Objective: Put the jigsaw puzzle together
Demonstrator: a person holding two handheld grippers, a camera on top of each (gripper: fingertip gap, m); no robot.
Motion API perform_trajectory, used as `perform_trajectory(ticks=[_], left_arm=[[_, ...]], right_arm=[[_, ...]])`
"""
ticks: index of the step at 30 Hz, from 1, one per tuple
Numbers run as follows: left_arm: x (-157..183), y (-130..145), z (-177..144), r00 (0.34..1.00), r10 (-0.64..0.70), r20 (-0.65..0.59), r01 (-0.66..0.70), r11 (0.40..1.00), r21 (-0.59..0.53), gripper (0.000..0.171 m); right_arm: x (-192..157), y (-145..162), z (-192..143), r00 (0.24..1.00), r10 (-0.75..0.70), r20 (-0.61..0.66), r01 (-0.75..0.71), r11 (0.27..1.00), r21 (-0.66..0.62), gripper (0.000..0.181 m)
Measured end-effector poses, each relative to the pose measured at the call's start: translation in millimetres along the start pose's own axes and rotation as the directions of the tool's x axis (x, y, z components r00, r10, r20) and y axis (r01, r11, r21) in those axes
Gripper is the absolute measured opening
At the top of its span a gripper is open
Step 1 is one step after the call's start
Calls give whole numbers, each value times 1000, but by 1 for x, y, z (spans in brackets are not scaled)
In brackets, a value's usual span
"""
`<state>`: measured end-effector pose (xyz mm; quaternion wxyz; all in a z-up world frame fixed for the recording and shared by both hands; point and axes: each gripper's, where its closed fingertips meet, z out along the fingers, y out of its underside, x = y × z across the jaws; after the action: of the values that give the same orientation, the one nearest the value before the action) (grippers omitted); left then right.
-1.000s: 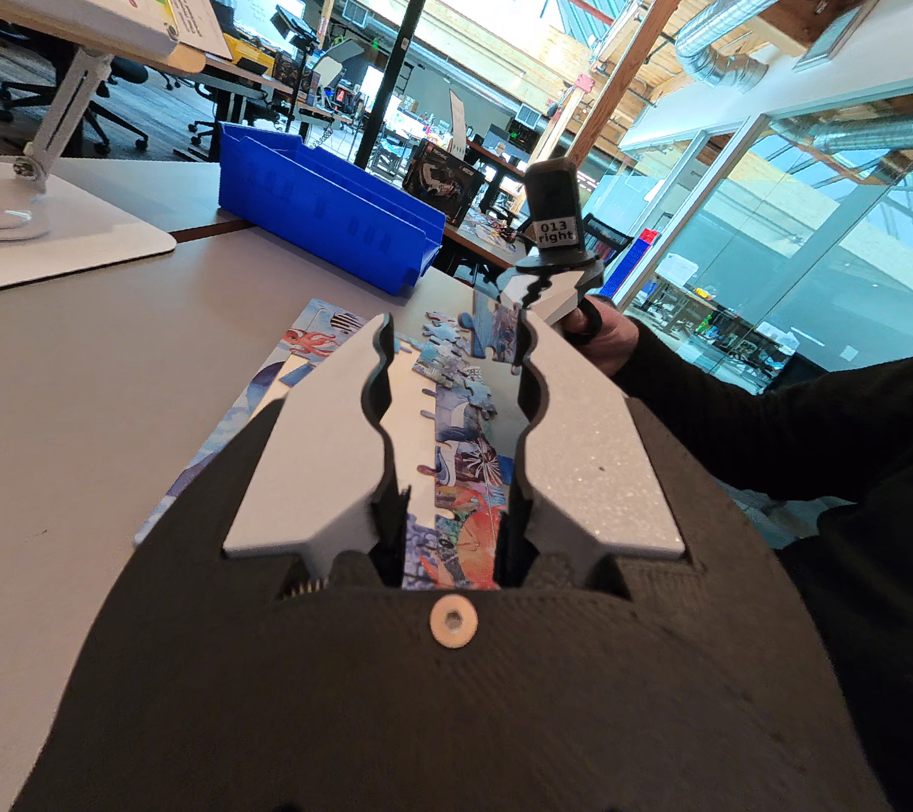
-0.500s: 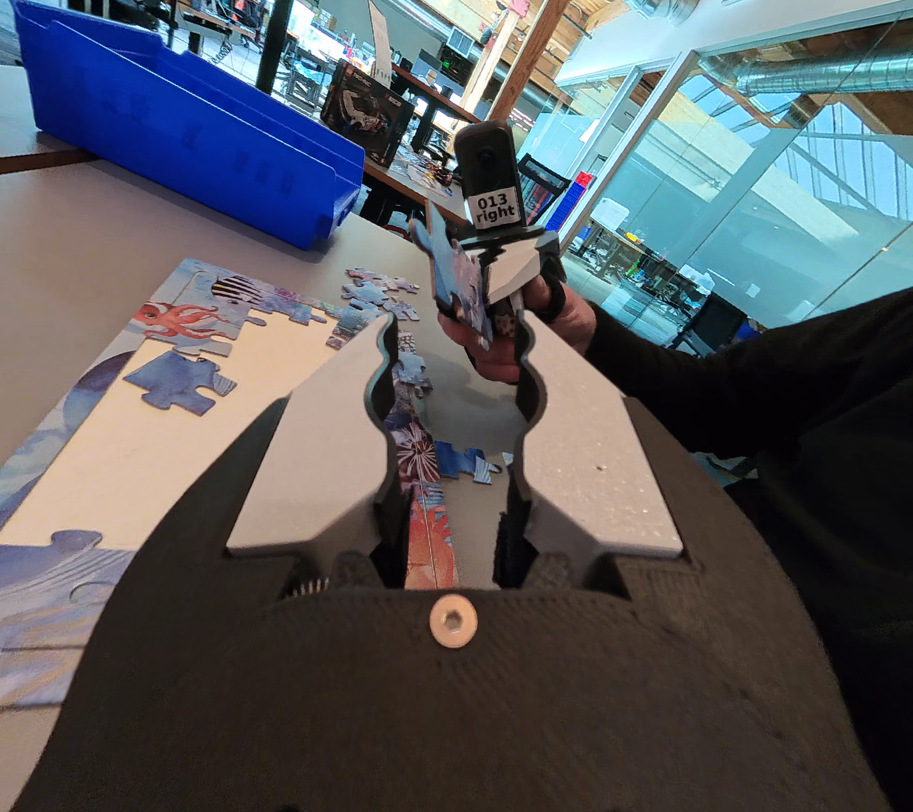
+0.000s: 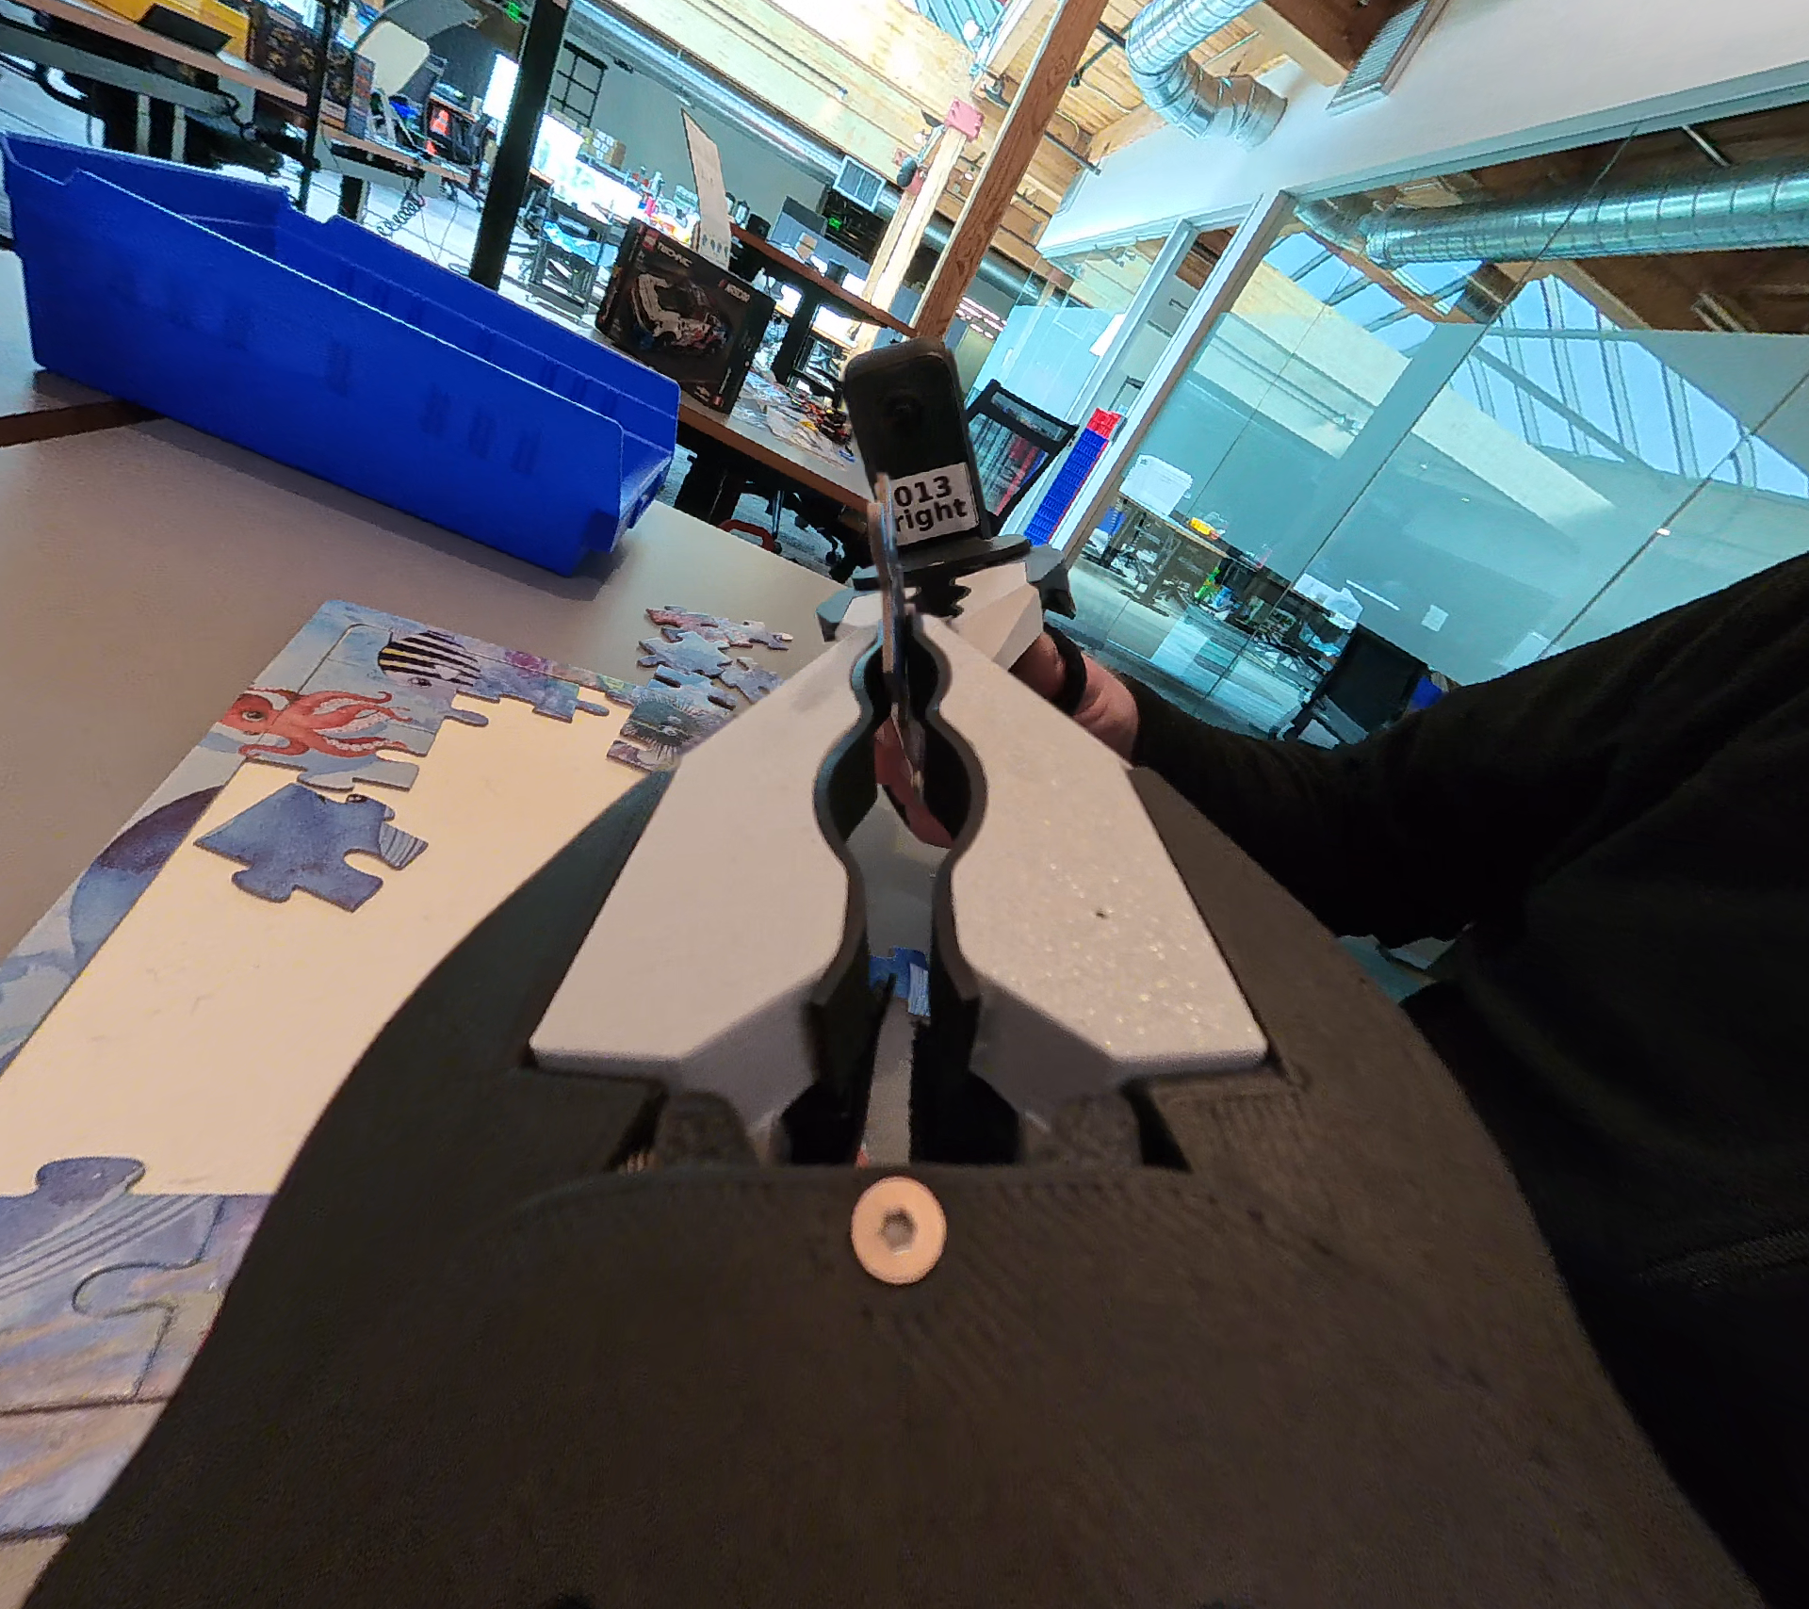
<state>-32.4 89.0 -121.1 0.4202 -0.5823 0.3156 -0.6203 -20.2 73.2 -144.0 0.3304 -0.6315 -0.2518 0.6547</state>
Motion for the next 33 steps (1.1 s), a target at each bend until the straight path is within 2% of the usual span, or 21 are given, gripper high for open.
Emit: perform_trajectory(ticks=[3, 6, 9, 11, 14, 16, 19, 21, 22, 26, 28, 29, 33], left_arm=[[2, 1, -1, 1000, -8, -12, 7, 1000, -10, 0], [-3, 1, -7, 1000, -5, 20, 6, 999, -34, 21], [-10, -5, -19, 999, -2, 51, 3, 1000, -23, 31], [-18, -2, -27, 994, 37, 102, -30, 998, -63, 33], [-37, 17, -39, 966, 146, 212, -101, 972, -210, 37], [-47, 45, -43, 938, 253, 238, -147, 910, -388, 48], [-62, 95, -55, 874, 445, 197, -213, 714, -667, 50], [-70, 117, -61, 847, 512, 144, -235, 604, -762, 50], [-71, 122, -62, 836, 534, 126, -253, 579, -775, 48], [-70, 128, -58, 846, 524, 98, -264, 572, -776, 43], [-79, 134, -64, 829, 549, 102, -247, 524, -815, 40], [-79, 136, -63, 838, 535, 104, -242, 535, -809, 34], [-80, 137, -64, 858, 501, 118, -215, 558, -802, 30]], right_arm=[[-3, 1, 1, 1000, -8, 12, 8, 1000, -14, 0], [-7, 0, -2, 1000, -6, 23, 7, 1000, -16, 0], [-9, -1, -11, 1000, -6, 14, 6, 1000, -23, 0], [-9, -1, -20, 1000, -9, -9, 9, 1000, -28, 0], [-6, -1, -41, 998, -12, -61, 11, 1000, -18, 0], [-1, 2, -57, 995, -7, -102, 6, 1000, -14, 0], [9, 11, -76, 988, 13, -156, -15, 1000, -15, 0], [13, 19, -84, 983, 26, -182, -31, 999, -25, 0], [15, 23, -87, 980, 27, -197, -34, 999, -33, 0], [18, 31, -101, 971, 25, -236, -37, 998, -46, 0], [19, 33, -107, 967, 24, -252, -38, 998, -53, 0], [19, 34, -110, 966, 24, -259, -40, 998, -57, 0], [20, 39, -118, 960, 25, -278, -46, 996, -70, 0]])
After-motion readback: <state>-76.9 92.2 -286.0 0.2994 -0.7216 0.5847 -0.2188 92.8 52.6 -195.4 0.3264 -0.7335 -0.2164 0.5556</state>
